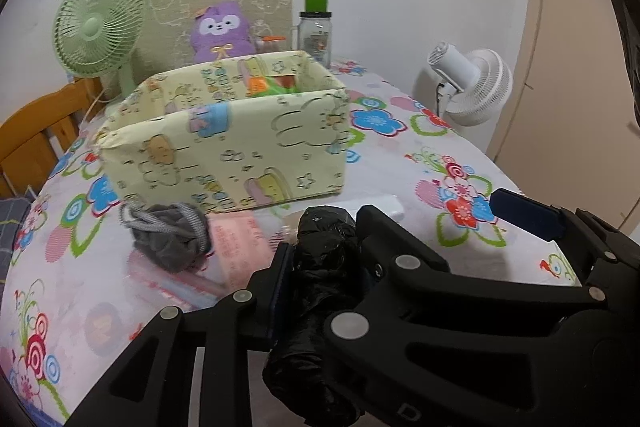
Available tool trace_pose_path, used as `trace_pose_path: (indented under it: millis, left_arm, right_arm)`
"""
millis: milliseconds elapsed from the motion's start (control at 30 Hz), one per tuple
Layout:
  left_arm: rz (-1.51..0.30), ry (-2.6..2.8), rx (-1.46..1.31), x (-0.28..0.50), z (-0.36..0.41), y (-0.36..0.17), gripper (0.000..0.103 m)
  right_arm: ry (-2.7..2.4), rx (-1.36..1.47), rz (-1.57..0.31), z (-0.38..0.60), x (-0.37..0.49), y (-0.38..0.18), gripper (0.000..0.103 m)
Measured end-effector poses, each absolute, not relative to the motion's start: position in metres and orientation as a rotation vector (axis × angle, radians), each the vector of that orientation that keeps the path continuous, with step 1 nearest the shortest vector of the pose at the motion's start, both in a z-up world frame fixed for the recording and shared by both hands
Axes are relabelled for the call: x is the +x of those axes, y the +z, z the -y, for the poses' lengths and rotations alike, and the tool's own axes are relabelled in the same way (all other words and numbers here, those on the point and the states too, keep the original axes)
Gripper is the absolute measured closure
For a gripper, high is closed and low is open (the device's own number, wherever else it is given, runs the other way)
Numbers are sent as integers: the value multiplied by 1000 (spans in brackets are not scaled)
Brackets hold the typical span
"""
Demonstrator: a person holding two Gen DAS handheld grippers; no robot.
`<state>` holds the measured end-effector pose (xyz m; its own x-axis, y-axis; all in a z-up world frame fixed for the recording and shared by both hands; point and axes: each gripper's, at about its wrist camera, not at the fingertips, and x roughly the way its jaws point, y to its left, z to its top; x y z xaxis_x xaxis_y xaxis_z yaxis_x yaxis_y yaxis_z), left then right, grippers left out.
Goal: Organize soft objects
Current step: 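Grasp the black plastic bag with the left tool while the right tool grasps the yellow cartoon tissue pack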
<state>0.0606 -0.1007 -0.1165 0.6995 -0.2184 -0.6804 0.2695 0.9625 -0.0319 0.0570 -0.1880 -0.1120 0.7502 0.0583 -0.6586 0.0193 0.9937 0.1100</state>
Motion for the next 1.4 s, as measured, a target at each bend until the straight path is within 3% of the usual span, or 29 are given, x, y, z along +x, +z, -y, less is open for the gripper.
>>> trace_pose_path:
  millis: [367, 767, 1133, 1233, 1267, 1300, 1400]
  left_arm:
    - [-749, -200, 40, 55, 68, -119, 70]
    - [-791, -198, 26, 60, 60, -136, 70]
    - [-817, -197, 23, 66, 63, -144, 72]
    - [-819, -200, 24, 66, 63, -144, 72]
    - [-818, -202, 28, 66, 64, -145, 71]
    - [-816, -210, 32, 65, 64, -144, 71]
    - [-812, -206, 58, 62, 69, -145, 71]
  right_arm:
    - [60, 70, -747, 160, 57, -116, 5]
    - [76, 63, -818, 150, 67, -132, 20]
    - [105, 125, -841, 153, 73, -143, 26]
    - [123, 139, -845, 155, 73, -144, 38]
    - [101, 117, -851, 153, 74, -145, 55]
    - [92, 107, -855, 153, 75, -146, 60]
    - [100, 128, -863, 156, 76, -149, 61]
